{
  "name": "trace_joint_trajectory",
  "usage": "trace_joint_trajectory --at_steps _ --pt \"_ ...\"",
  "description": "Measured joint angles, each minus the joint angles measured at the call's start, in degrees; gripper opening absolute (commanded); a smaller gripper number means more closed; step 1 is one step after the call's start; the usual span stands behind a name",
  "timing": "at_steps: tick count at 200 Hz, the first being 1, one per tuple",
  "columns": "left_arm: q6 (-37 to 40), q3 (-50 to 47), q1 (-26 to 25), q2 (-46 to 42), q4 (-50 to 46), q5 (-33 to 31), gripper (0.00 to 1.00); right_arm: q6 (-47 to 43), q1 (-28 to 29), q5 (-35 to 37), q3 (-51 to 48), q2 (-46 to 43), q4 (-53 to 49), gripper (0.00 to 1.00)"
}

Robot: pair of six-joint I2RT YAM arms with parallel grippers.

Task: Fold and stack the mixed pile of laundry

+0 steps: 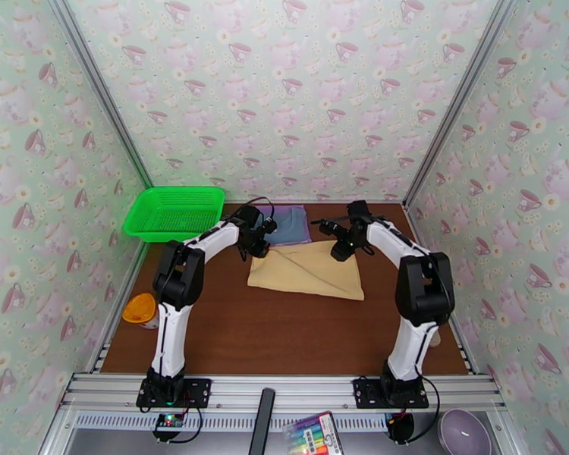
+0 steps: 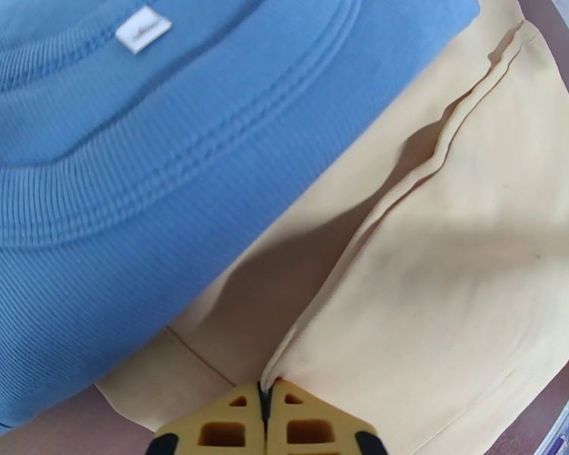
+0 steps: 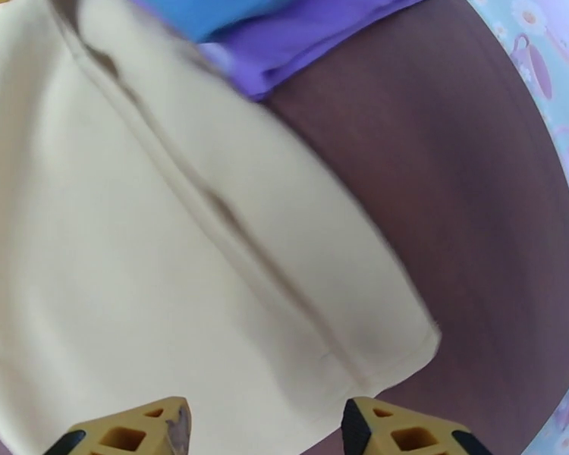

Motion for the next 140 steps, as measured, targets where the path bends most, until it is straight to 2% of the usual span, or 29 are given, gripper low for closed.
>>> trace_joint_trajectory --at_steps 85,101,128,140 --pt "-0.26 -0.04 -0.13 0.04 0.17 -1.18 0.00 -2.89 -0.24 0.11 1.81 6.03 -3.50 0.51" --pt "-0.46 -0.04 -0.17 0.07 0.15 -1.20 0.00 -3.26 -0.24 0.42 2.19 8.61 -4.02 0.41" --pt "-0.85 -0.04 -0.22 0.11 0.11 -1.29 0.00 -3.63 -0.24 0.52 3.91 9.60 -4.44 0.09" --pt "-0.85 -0.04 -0.35 0.17 -0.04 -1.38 0.00 -3.28 -0.24 0.52 3.91 9.86 -4.44 0.04"
